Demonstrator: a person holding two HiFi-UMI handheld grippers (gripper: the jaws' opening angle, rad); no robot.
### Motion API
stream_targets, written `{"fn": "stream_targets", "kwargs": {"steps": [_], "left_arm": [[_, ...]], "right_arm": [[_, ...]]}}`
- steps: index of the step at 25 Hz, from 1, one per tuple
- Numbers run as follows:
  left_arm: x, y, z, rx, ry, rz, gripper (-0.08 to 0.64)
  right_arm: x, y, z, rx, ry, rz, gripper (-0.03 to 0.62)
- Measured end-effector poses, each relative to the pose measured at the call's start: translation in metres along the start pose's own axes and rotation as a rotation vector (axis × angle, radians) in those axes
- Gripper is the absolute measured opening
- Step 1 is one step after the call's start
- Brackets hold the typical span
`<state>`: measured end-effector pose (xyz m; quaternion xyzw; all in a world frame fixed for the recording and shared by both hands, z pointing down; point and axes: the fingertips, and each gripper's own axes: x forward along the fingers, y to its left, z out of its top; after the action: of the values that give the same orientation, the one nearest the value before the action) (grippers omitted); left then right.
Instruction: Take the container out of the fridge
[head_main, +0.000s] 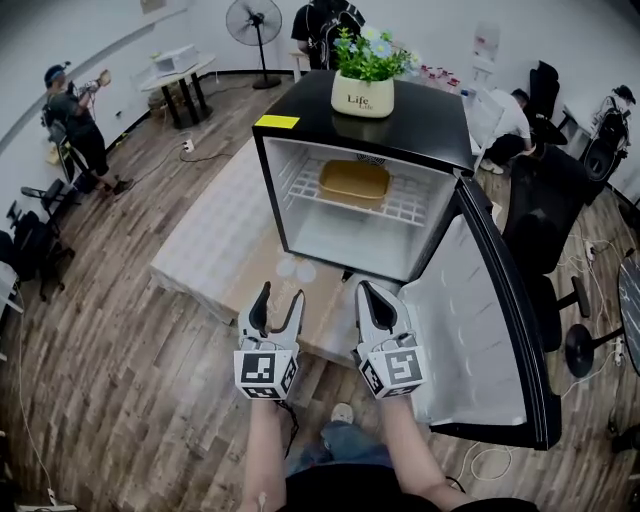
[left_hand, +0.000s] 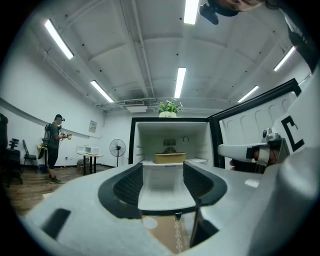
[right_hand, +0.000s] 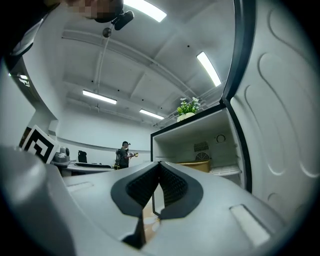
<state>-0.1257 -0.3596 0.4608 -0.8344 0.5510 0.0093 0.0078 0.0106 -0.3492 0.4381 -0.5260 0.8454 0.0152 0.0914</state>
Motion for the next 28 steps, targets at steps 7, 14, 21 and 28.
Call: {"fn": "stream_targets", "kwargs": {"steps": [7, 14, 21, 28], "left_arm": [[0.073, -0.002, 0.006, 0.061, 0.019, -0.072, 0.244], [0.135, -0.011, 0.002, 0.117, 0.071, -0.177, 0.242], [0.190, -0.030, -0.001, 0.337, 0.168, -0.298, 0.242], [0.227, -0.044, -0.001, 0.748, 0.219, -0.334, 0.210]], "right_arm": [[0.038, -0.024, -0.005, -0.007, 0.019, -0.006, 0.008], [0.059, -0.048, -0.003, -0.026, 0.033, -0.041, 0.008], [0.073, -0.061, 0.006, -0.050, 0.035, -0.075, 0.006], [0.074, -0.071, 0.009, -0.054, 0.031, -0.088, 0.008]]}}
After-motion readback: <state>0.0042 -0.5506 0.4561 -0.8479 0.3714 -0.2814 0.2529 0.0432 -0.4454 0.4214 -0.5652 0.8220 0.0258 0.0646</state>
